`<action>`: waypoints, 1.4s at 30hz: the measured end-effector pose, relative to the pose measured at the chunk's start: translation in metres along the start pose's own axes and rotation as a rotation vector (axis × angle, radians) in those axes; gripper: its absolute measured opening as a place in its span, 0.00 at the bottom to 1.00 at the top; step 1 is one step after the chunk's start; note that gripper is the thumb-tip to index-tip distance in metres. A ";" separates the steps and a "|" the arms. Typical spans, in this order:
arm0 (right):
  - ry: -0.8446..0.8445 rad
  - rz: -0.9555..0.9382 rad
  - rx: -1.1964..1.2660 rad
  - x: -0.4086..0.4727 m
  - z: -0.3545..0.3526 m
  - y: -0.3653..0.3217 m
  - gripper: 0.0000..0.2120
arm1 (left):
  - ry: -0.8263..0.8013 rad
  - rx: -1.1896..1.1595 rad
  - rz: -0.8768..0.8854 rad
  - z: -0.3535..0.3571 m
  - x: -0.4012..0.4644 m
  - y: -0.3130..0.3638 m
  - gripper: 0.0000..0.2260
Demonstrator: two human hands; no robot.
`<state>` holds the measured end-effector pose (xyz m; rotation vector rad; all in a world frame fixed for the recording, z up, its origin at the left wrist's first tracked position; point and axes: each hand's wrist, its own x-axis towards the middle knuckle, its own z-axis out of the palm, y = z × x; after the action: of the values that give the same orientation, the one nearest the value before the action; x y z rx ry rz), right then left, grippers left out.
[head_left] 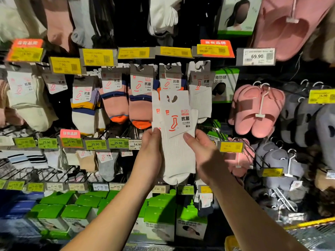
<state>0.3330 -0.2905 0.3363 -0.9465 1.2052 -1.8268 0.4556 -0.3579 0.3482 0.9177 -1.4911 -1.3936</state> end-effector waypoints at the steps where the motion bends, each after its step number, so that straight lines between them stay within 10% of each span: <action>1: 0.012 0.002 -0.003 0.000 -0.001 0.000 0.10 | 0.005 -0.007 0.009 0.000 0.002 -0.001 0.09; 12: 0.286 0.046 0.116 0.026 -0.028 -0.033 0.08 | 0.122 -0.024 0.119 -0.010 0.009 -0.003 0.06; 25: 0.308 -0.203 -0.270 0.104 -0.058 -0.068 0.12 | 0.110 -0.129 0.118 -0.004 0.011 0.004 0.05; 42: 0.426 0.022 -0.957 0.191 -0.080 -0.051 0.26 | 0.135 -0.098 0.112 -0.007 0.005 0.011 0.06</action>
<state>0.1676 -0.4111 0.3953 -1.0224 2.4501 -1.4285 0.4610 -0.3642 0.3597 0.8375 -1.3408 -1.2862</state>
